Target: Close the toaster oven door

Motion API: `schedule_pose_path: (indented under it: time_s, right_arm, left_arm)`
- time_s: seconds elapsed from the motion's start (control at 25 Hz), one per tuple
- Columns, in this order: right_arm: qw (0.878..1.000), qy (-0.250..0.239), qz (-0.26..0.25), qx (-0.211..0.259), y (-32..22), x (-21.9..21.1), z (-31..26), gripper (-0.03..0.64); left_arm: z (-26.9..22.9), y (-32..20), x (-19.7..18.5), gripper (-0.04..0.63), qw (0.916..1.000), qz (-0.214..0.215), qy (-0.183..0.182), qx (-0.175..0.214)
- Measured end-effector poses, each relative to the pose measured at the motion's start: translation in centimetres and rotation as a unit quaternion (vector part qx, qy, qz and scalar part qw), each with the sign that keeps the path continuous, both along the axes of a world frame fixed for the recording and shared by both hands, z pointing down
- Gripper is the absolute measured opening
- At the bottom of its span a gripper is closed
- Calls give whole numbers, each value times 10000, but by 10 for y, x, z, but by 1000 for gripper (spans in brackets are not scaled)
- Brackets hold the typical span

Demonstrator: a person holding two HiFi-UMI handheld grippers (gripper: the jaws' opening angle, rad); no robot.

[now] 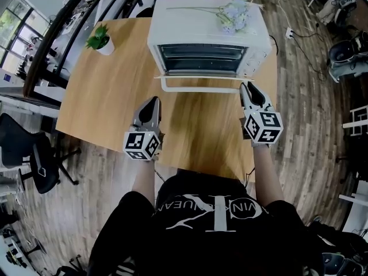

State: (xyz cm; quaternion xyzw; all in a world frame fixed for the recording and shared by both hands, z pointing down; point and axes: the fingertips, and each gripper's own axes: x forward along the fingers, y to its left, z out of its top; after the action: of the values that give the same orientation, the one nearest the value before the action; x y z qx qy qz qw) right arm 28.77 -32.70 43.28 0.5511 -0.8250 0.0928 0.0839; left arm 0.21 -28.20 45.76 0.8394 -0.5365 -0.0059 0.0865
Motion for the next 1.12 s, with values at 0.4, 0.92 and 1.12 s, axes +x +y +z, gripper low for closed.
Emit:
schedule_pose_path:
  time_s: [0.4,0.92,1.12]
  right_arm:
    - [9999,-90,26,71,-16,-1,-12,66]
    - [9997,-166,108,170,-33,1,-23,66]
    - [9994,-186,147,232,-42,1,-28,66]
  left_arm:
    - [-11,-13,-2,-6,9999,31,37,125]
    - [-20,-30,-4,-6,9997,18,163,196]
    - [-21,-33,-7,-6,9996,0,171,219]
